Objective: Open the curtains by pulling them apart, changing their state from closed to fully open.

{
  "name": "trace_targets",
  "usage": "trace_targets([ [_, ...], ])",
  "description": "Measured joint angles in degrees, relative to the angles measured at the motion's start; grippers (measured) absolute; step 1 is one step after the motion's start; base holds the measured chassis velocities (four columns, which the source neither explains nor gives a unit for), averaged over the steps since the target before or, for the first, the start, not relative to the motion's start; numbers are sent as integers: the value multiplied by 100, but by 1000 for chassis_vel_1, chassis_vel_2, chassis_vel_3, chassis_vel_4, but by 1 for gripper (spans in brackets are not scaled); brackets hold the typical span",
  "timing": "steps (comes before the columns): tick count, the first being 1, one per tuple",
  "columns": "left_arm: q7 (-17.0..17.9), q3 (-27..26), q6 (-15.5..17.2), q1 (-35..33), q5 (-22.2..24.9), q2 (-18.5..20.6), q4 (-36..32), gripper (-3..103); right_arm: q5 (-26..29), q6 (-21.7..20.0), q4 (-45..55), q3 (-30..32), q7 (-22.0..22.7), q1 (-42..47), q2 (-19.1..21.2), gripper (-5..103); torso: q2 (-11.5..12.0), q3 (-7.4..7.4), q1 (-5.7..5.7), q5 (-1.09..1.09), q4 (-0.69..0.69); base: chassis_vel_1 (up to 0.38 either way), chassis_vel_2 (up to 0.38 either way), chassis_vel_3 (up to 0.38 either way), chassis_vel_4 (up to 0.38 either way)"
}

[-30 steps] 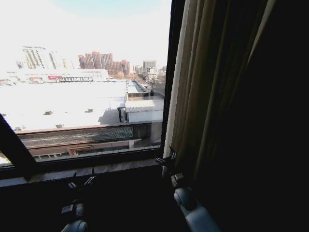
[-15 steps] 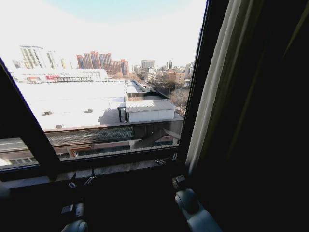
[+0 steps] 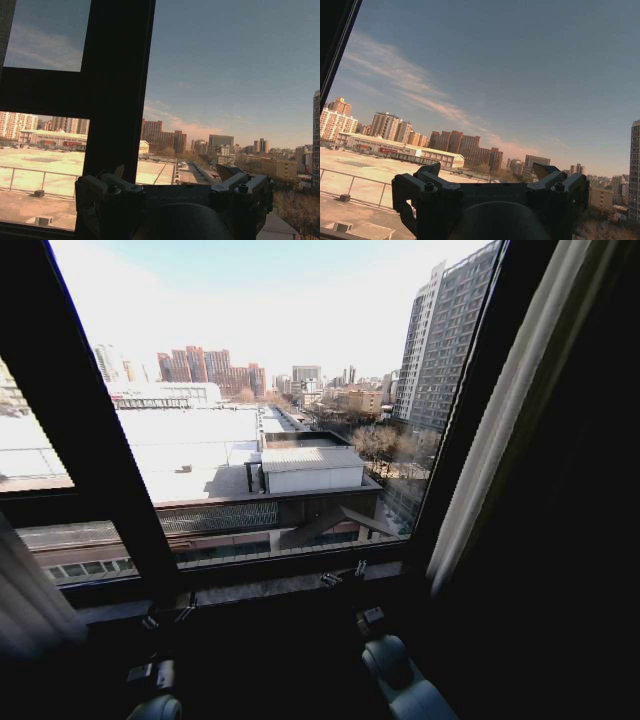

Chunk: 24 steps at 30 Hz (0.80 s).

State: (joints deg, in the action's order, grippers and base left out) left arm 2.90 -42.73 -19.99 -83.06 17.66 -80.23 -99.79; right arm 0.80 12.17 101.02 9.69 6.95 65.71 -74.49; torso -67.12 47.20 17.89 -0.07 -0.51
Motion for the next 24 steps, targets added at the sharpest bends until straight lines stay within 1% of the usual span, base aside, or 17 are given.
trace_targets([
  [3, 0, 0, 0, 0, 0, 0, 0, 100, -18, 10, 4, -4, -1, 14, -10, 100, 0, 0, 0, 0, 2, 370, 325, -375, -319],
  [5, 0, 0, 0, 0, 0, 0, 0, 100, -30, 16, 17, -11, -3, 36, -13, 100, 0, 0, 0, -2, 0, 384, 326, -385, -318],
  [10, 0, -1, 0, 0, 0, 0, 0, 100, -58, 28, 30, -23, -6, 61, -22, 100, 0, 0, 0, 1, 2, 385, 324, -384, -315],
  [15, 0, 0, 0, 0, 0, 0, 0, 100, -67, 29, 41, -28, -6, 67, -25, 100, 0, 0, 0, -3, 1, 403, 324, -387, -332],
  [18, 0, 1, 0, 0, 0, 0, 0, 100, -73, 30, 41, -29, -6, 68, -26, 100, 0, 0, 0, 0, 0, 356, 310, -357, -322],
  [24, 0, 0, 0, 0, 0, 0, 0, 100, -25, 88, 7, -39, 2, 59, -31, 100, 0, 0, 0, -2, 1, 383, 340, -375, -338],
])
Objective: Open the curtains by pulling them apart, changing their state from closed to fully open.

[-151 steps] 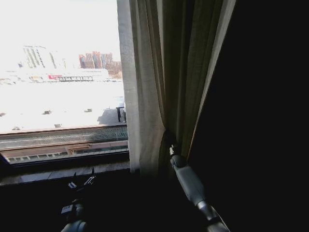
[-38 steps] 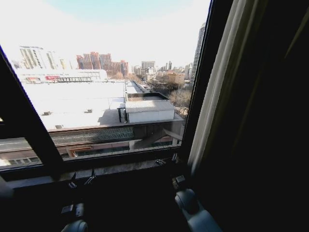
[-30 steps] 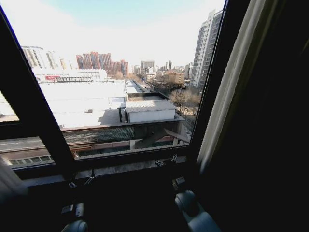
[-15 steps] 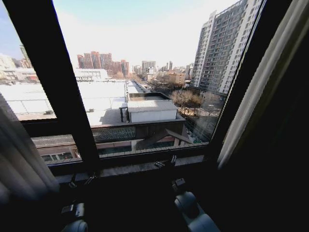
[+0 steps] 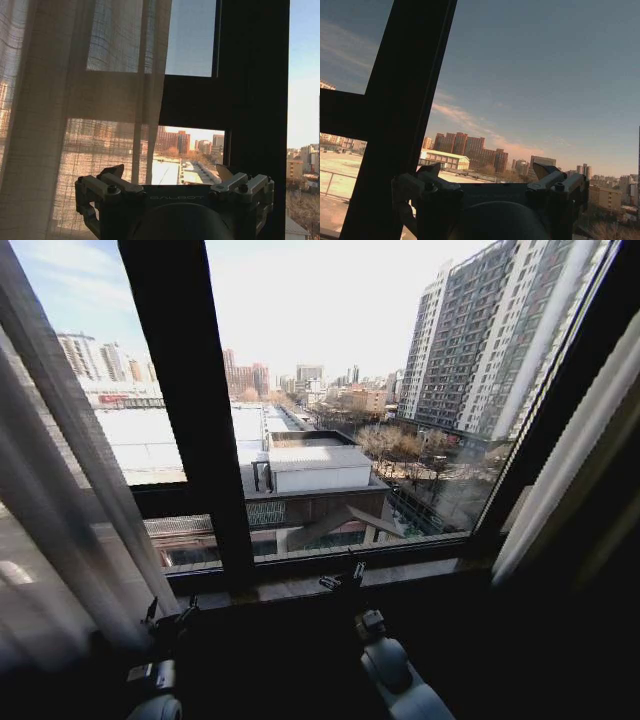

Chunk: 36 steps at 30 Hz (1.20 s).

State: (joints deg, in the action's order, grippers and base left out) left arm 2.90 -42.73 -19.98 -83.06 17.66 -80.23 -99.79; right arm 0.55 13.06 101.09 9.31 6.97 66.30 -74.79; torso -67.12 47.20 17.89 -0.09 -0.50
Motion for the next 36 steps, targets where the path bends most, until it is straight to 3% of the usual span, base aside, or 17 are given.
trace_targets([
  [4, 0, 0, 0, 0, 0, 0, 0, 100, -60, 375, -180, 2, 48, -85, -63, 100, 0, -1, 0, 1, 0, 348, 325, -353, -317],
  [10, 2, -5, 0, 0, 0, 2, 0, 100, -60, 415, -188, -3, 98, -94, -76, 100, 0, 0, 0, 3, 3, 197, 211, -203, -186],
  [13, 2, 0, 0, 0, 0, 1, 0, 100, -56, 371, -181, -7, 144, -84, -70, 100, 1, 0, 2, 3, -3, 8, 18, -10, -38],
  [16, 1, 1, 0, 0, 0, 0, 0, 100, -6, 256, -151, -20, 175, -72, -40, 100, 1, 1, 1, -1, -2, 0, 0, 0, 0],
  [19, -1, 3, 0, 0, 0, -2, 0, 100, 334, -407, -45, -51, 262, -66, 172, 100, 0, 0, 0, -1, -2, -23, -37, 35, 30],
  [28, -1, 0, 0, 0, 0, 0, 0, 100, 1040, -1124, -337, 92, 400, -477, 712, 100, 0, 0, 0, 3, 0, -7, -14, 5, 13],
  [36, -1, 0, 0, 0, 0, 0, 0, 100, 892, -1131, -457, 402, 454, -488, 451, 100, 0, 0, 0, 1, 0, 0, 0, 0, 0],
])
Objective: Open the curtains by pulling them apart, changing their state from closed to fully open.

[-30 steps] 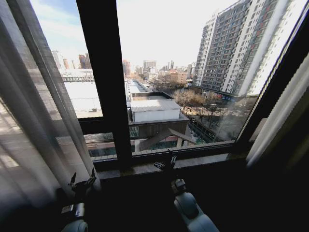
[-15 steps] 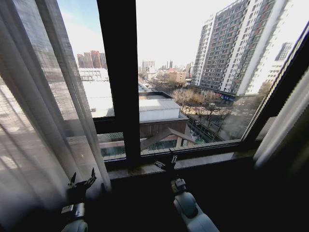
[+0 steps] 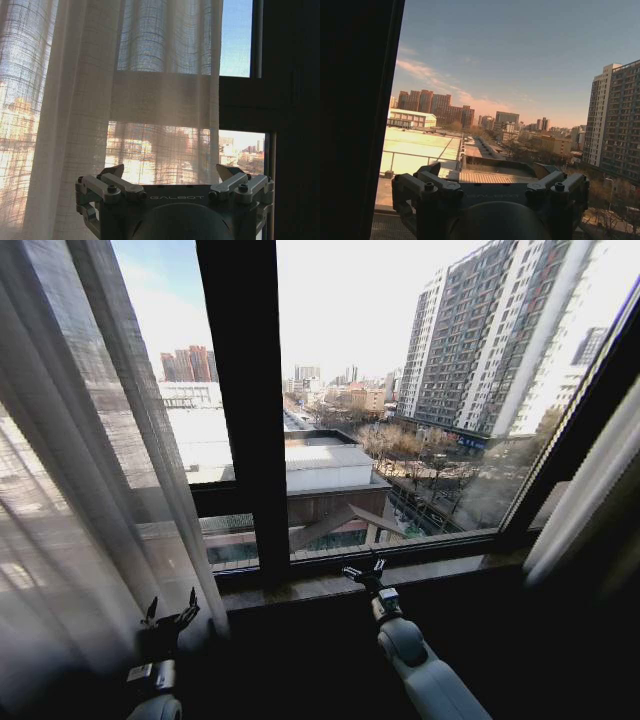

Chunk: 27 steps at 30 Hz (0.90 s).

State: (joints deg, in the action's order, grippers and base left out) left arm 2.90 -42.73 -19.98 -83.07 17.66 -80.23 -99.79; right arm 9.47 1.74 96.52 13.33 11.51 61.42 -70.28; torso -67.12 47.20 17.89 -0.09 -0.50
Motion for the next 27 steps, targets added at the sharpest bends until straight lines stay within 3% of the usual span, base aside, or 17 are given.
trace_targets([
  [27, 0, 0, 0, 0, 0, 0, 0, 100, -354, 87, 69, 155, 168, 167, -94, 100, 0, 0, 0, 1, 0, 0, 0, 0, 0],
])
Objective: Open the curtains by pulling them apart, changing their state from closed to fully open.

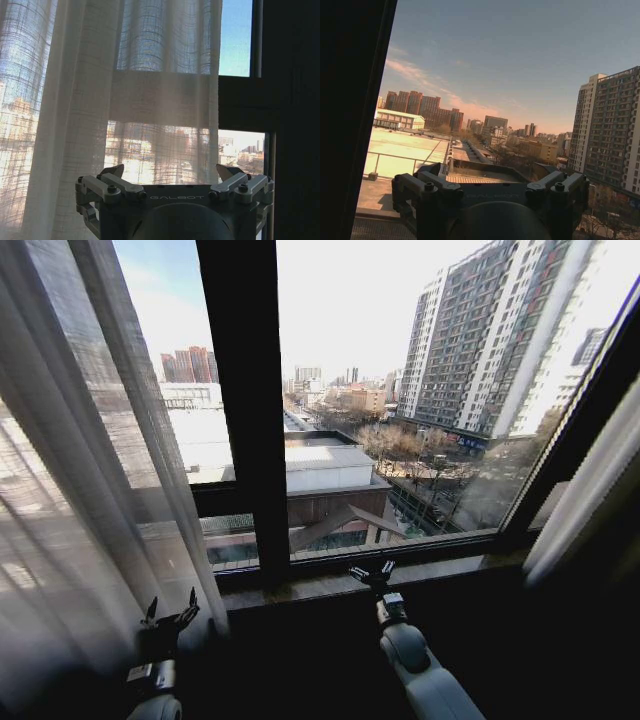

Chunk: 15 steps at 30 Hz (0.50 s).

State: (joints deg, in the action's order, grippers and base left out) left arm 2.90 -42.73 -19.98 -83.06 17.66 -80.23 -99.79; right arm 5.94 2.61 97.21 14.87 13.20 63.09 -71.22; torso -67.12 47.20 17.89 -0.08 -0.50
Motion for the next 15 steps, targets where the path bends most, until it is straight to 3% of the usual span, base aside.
trace_targets([
  [15, 0, 0, 0, 0, 0, 0, 0, 100, 1, -1, 2, -6, 0, 0, 1, 100, 0, 0, 0, 0, 0, 0, 0, 0, 0],
])
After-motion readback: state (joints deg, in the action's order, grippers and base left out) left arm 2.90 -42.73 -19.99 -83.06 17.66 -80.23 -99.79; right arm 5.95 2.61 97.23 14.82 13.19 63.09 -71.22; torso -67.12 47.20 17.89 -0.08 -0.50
